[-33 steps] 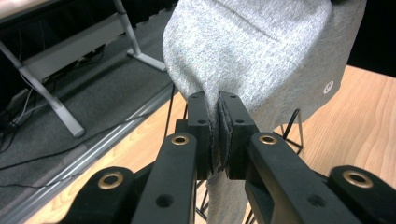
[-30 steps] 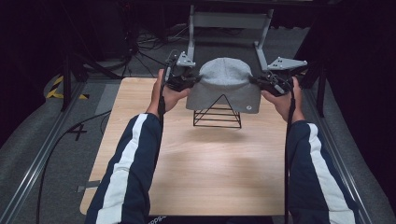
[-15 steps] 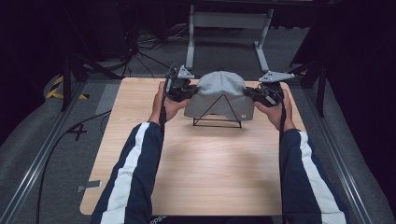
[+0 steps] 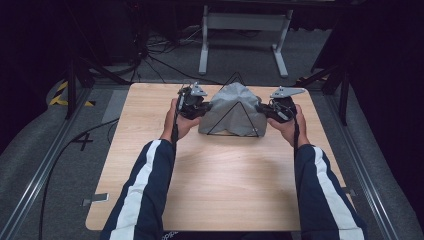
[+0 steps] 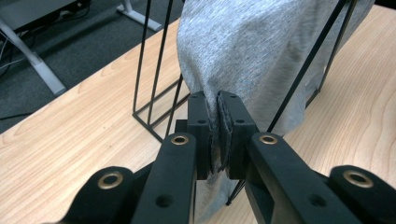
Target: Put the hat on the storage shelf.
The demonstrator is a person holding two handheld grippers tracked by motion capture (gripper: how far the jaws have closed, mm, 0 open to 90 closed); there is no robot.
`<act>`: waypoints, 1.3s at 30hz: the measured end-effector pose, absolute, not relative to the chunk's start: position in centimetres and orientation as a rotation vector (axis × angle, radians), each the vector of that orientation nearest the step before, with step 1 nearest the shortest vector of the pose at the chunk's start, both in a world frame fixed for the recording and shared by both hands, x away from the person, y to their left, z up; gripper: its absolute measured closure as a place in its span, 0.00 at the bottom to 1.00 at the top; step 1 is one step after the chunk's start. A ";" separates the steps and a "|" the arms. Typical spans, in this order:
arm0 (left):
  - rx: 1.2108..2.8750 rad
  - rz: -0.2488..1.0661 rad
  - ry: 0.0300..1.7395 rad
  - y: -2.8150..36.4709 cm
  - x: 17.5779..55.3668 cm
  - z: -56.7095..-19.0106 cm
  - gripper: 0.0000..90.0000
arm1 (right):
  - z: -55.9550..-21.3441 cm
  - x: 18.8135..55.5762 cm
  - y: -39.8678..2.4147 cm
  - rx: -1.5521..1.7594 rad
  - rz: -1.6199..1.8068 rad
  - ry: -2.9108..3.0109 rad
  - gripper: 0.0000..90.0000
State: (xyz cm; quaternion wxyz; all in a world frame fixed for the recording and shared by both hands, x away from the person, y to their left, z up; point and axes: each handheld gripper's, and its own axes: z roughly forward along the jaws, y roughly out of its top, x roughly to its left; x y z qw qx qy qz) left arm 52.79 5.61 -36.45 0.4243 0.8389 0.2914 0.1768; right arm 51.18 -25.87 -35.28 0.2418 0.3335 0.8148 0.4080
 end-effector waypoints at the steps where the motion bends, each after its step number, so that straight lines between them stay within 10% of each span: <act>1: 2.104 0.443 0.727 5.6 52.8 -36.7 0.93 | -35.4 51.2 -25.8 0.919 1.115 2.232 0.95; 39: 2.119 0.525 0.736 8.4 50.8 -36.7 0.89 | -35.5 50.1 -27.3 0.958 1.046 2.196 0.89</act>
